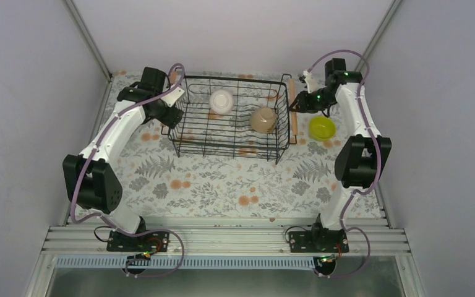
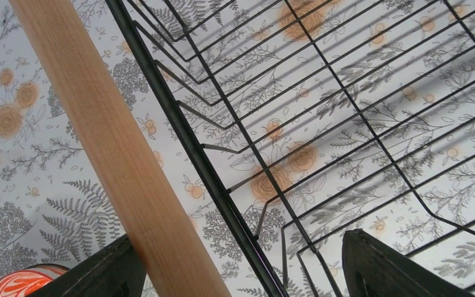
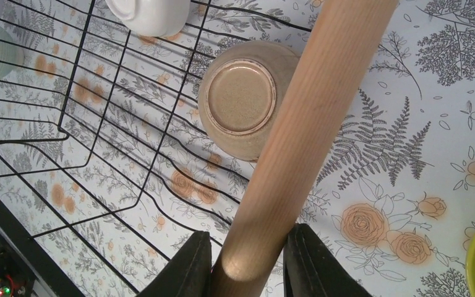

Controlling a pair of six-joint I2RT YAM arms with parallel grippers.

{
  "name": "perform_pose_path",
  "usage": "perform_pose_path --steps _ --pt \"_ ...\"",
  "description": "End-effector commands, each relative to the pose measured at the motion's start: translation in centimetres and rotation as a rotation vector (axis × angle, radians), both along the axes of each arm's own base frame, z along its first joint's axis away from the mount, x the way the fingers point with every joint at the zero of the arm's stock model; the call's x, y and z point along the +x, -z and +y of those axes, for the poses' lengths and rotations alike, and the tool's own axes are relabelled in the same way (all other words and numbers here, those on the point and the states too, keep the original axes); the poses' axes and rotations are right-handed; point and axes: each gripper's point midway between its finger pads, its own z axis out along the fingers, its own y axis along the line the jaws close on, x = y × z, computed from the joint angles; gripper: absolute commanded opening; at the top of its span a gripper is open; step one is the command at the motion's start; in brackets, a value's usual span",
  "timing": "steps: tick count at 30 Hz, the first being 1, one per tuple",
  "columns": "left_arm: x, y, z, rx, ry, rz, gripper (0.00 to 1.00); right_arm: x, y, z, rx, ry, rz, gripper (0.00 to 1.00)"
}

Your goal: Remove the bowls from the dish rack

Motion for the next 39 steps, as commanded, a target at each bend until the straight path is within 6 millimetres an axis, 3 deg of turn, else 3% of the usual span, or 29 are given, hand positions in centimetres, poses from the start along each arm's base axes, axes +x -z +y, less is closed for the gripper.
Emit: perform_pose_path --steps 1,8,13,16,23,28,36,39 --pt "-0.7 -3.1 -0.4 -0.040 0.025 -0.038 0.78 0.8 0.6 0.1 -0.035 -0.060 -0.003 0.12" --pt "-1.2 -8.3 -1.8 -0.116 0.078 -0.085 0.79 4.4 2.9 -1.2 -0.133 -0.069 -0.013 0.09" --pt "-0.9 -12.9 -1.9 -0.129 0.095 -0.179 0.79 6.4 2.1 -1.4 -0.166 -0.125 -0.089 0.06" --pt "-0.6 -14.0 -1.6 -0.111 0.094 -0.215 0.79 7.6 1.7 -2.2 -0.261 -0.157 -0.149 0.06" --pt "0.1 -13.5 -1.8 -0.115 0.087 -0.218 0.79 9.0 5.4 -4.5 -0.593 -0.253 -0.157 0.05" --pt "0.4 -13.0 -1.9 -0.120 0.087 -0.209 0.79 10.9 4.3 -4.4 -0.712 -0.289 -0.275 0.04" --pt "0.4 -11.9 -2.0 -0.121 0.090 -0.193 0.79 7.6 6.1 -2.0 -0.720 -0.459 -0.224 0.05" --pt "0.4 -11.4 -2.1 -0.123 0.093 -0.187 0.79 6.2 5.7 -1.0 -0.690 -0.517 -0.244 0.04"
